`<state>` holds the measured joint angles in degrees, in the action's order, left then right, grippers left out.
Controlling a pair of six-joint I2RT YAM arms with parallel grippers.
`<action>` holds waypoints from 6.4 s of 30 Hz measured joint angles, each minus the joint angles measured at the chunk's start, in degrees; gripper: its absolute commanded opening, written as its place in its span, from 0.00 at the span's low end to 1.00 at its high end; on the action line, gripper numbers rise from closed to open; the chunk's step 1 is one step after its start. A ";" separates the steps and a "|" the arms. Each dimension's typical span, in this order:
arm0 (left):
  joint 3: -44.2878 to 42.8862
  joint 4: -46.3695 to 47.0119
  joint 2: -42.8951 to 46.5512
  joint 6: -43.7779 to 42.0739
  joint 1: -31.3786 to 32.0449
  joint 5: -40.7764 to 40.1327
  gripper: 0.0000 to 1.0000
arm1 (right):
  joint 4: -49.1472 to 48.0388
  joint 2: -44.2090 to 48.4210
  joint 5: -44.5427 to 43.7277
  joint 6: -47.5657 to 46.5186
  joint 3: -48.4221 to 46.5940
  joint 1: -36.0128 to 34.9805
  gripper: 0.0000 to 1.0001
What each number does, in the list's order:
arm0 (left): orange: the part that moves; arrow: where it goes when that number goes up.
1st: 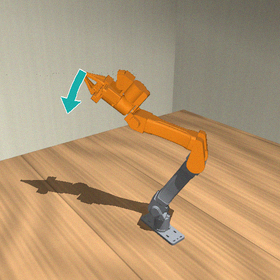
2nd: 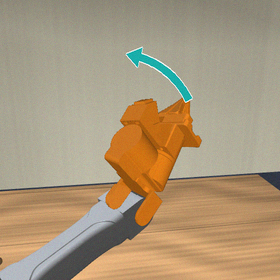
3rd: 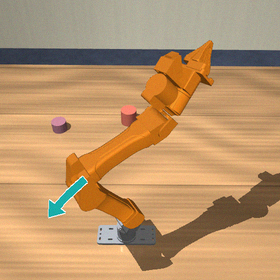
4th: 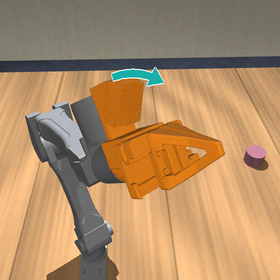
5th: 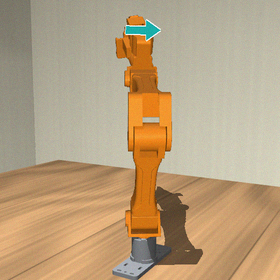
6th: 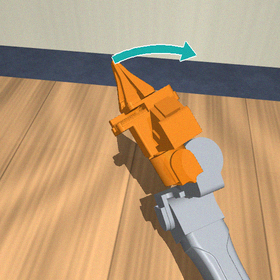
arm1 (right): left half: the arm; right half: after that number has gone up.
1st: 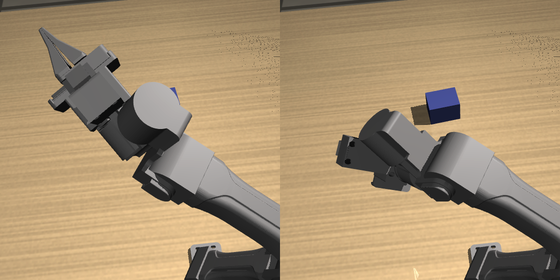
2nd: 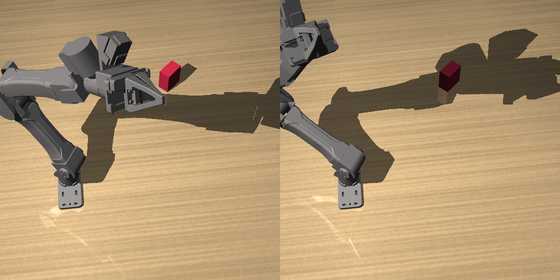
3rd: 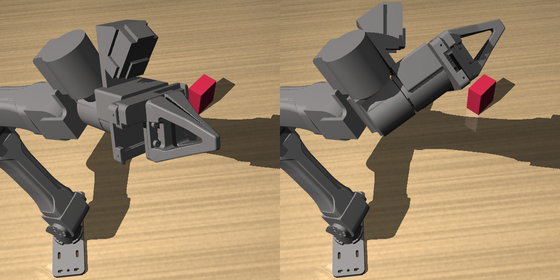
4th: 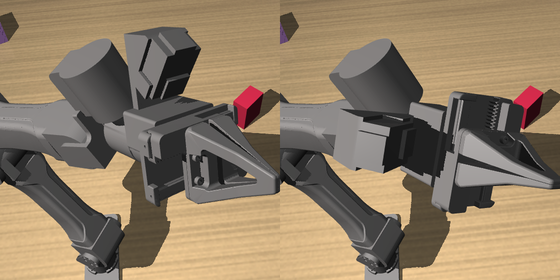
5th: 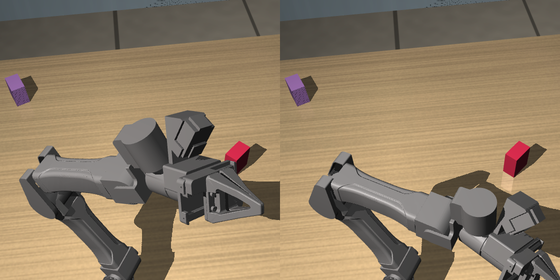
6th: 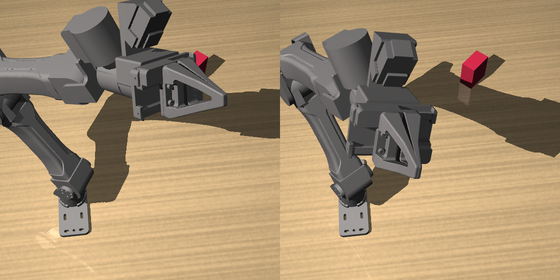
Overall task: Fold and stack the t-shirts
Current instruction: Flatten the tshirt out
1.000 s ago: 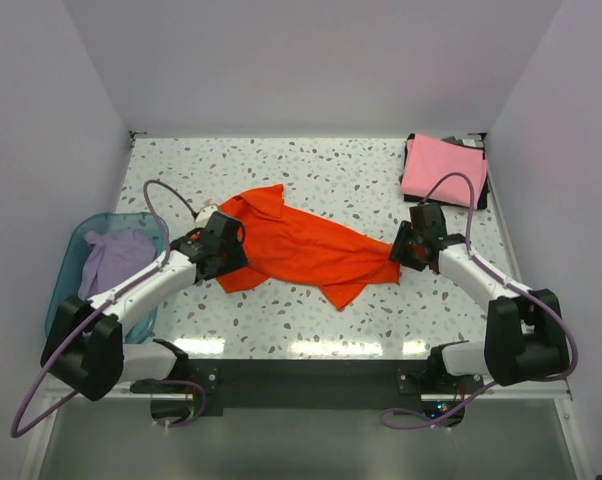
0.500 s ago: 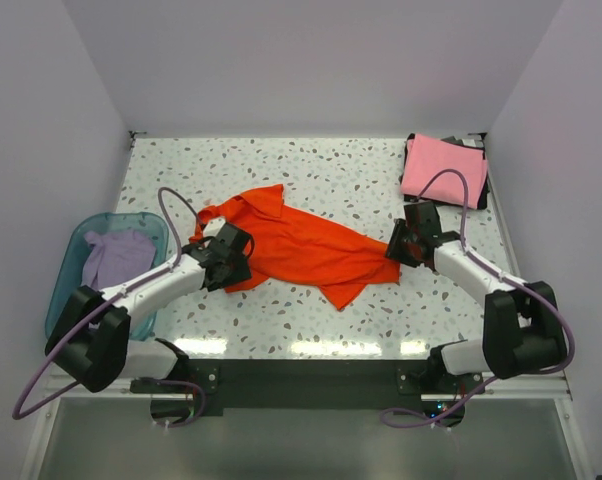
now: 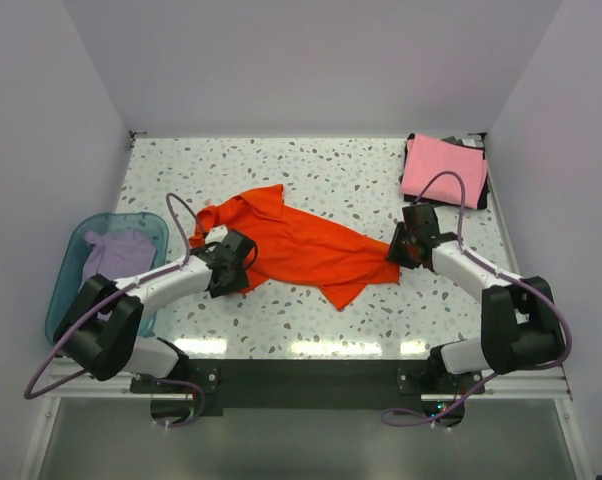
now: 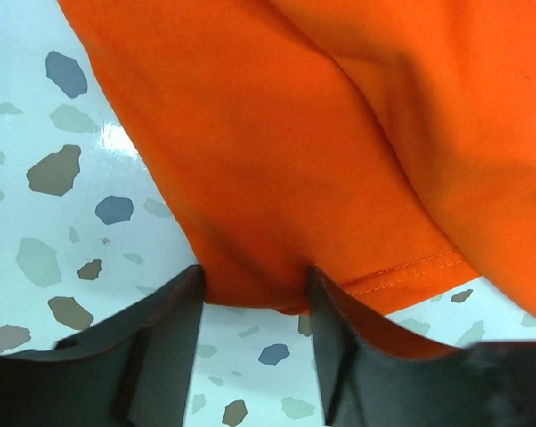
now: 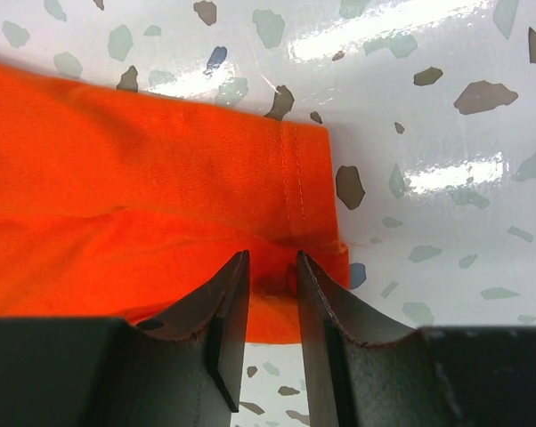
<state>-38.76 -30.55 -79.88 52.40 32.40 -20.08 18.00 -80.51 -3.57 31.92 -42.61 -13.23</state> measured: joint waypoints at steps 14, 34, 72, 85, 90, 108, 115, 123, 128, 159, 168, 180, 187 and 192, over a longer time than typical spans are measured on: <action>-1.44 -1.36 0.02 0.55 0.00 -1.97 0.00 | 1.03 2.93 0.11 0.15 2.75 0.00 0.00; -25.20 -17.42 20.02 -3.82 -1.66 -10.95 0.00 | 13.99 18.97 -2.36 -0.87 -10.97 0.00 0.00; -76.28 10.05 -19.15 -18.62 -22.82 10.62 0.00 | 8.17 -22.21 5.18 -8.83 -64.67 2.64 0.00; -95.17 21.68 -32.81 -16.04 -30.71 28.61 0.00 | 3.04 -34.51 8.72 -7.67 -89.92 7.48 0.00; -82.20 26.99 -19.47 -16.04 -32.15 29.29 0.00 | -0.50 -26.05 8.87 -7.06 -76.74 8.81 0.00; 7.37 21.05 13.57 -0.39 -31.04 22.49 0.00 | -4.09 -14.99 9.27 -1.18 -9.07 8.37 0.00; 12.20 12.81 27.76 4.22 -27.93 16.41 0.00 | -4.57 -3.23 8.79 0.22 1.11 8.37 0.00; 15.43 -0.98 44.30 11.87 -22.97 11.91 0.00 | -1.14 8.90 4.96 0.70 8.46 8.44 0.00; 17.53 -4.81 46.99 14.10 -19.91 11.13 0.00 | 0.11 11.93 3.02 0.70 8.61 8.70 0.00; -21.00 2.84 -5.27 -4.13 -18.45 -2.75 0.32 | -0.28 3.48 -1.64 0.83 -4.31 -21.55 0.51; -27.36 4.79 -17.77 -8.61 -18.45 -5.16 0.50 | -2.51 -15.52 -5.20 3.28 -15.63 -42.21 0.51; -32.83 4.42 -26.18 -10.38 -18.64 -7.91 0.08 | -2.78 -25.31 -7.52 4.94 -25.09 -53.11 0.52; -32.15 3.13 -25.97 -9.92 -21.99 -9.01 0.00 | -2.58 -26.97 -8.85 5.64 -27.08 -54.71 0.52; -28.59 2.12 -23.39 -9.29 -26.47 -9.38 0.00 | -2.49 -27.78 -9.73 5.86 -27.87 -54.69 0.51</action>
<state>-67.35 -28.42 -103.26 43.11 5.93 -29.45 15.51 -108.29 -13.30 37.78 -70.48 -67.92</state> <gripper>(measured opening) 0.019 0.514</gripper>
